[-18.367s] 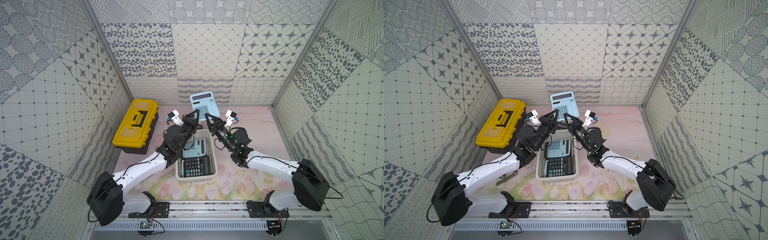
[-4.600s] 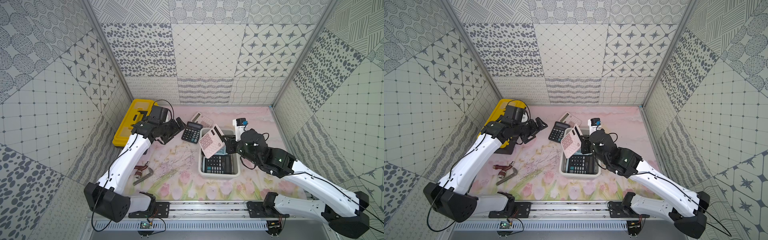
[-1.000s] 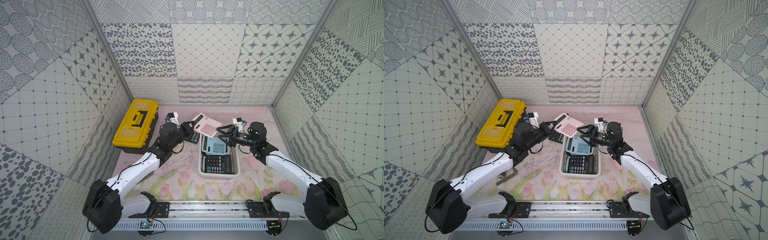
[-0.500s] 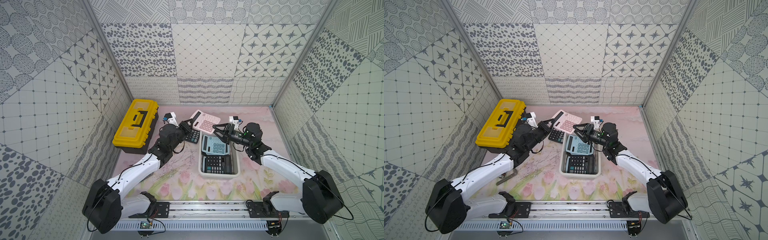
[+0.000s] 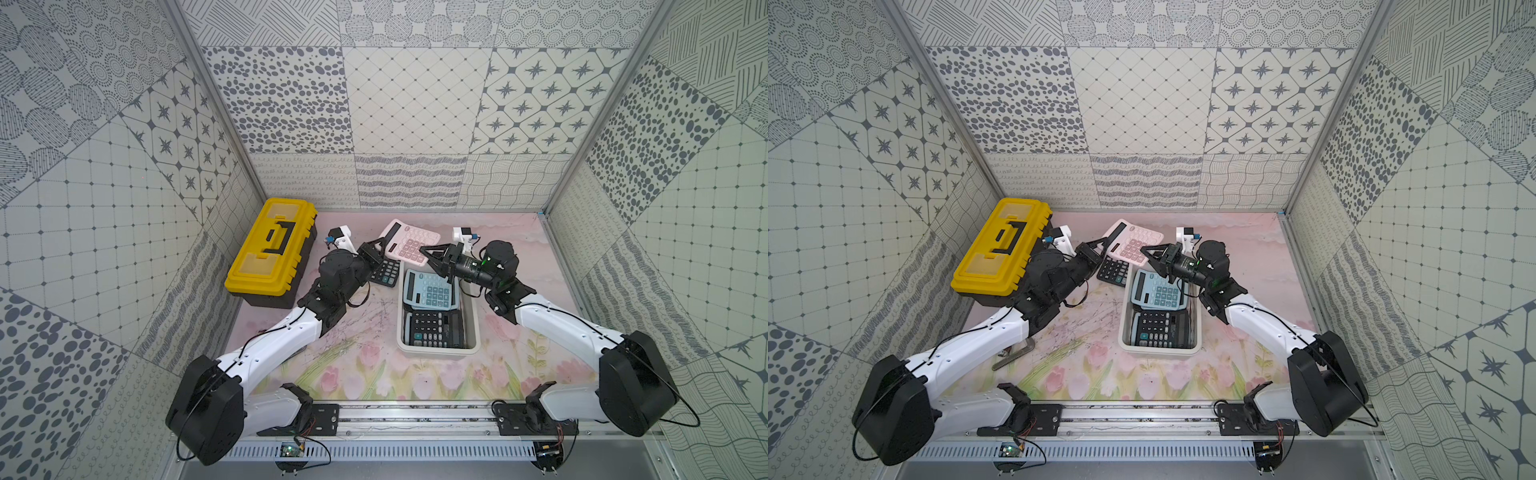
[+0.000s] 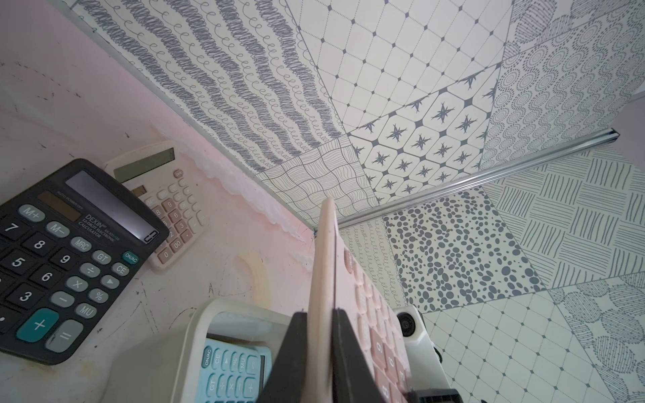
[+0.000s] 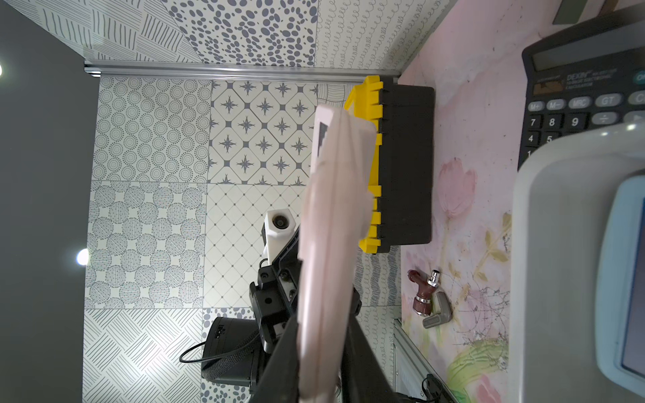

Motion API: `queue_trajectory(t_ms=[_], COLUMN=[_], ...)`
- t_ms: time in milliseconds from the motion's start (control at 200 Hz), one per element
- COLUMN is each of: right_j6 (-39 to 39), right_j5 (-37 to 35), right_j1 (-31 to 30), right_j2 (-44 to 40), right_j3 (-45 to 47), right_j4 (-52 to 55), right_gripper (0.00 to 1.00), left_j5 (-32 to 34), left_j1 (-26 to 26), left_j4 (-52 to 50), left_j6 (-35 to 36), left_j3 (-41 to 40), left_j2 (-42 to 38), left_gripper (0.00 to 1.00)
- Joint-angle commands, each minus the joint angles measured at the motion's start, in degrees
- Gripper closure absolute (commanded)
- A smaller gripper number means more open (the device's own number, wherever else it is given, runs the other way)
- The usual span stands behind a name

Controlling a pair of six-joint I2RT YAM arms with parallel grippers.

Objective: Put the calculator in the storage box
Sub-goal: Pick up the calculator from the center of the board.

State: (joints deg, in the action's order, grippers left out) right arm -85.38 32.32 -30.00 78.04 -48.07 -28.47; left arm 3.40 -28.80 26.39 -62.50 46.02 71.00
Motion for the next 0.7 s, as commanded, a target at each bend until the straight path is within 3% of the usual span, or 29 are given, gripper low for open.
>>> queue_trajectory(t_ms=[0,90,160,420,690], right_j6=[1.0,2.1,3.6,11.0,21.2], right_j5=[-0.8,-0.9,-1.3,-2.5,1.9], right_j1=[-0.5,-0.5,-0.5,0.1,1.2], right_j2=[0.5,-0.2,-1.2,-7.0,-12.3], right_j3=[-2.2,-2.5,-2.9,-4.3,-5.4], right_j4=[-2.0,0.1,2.9,17.4,36.6], right_gripper=[0.87,0.94,0.96,1.00,1.00], left_j5=[-0.9,-1.1,-1.4,-2.9,-7.1], left_j1=[-0.3,-0.3,-0.3,-0.3,0.3], left_j4=[6.0,3.2,1.0,-10.1,-29.6], left_j6=[-1.2,-1.6,-1.5,0.8,9.1], left_j3=[0.3,1.3,2.1,5.4,10.0], left_j2=[0.3,0.4,0.5,-1.4,-5.6], left_gripper=[1.00,1.00,0.86,0.01,0.00])
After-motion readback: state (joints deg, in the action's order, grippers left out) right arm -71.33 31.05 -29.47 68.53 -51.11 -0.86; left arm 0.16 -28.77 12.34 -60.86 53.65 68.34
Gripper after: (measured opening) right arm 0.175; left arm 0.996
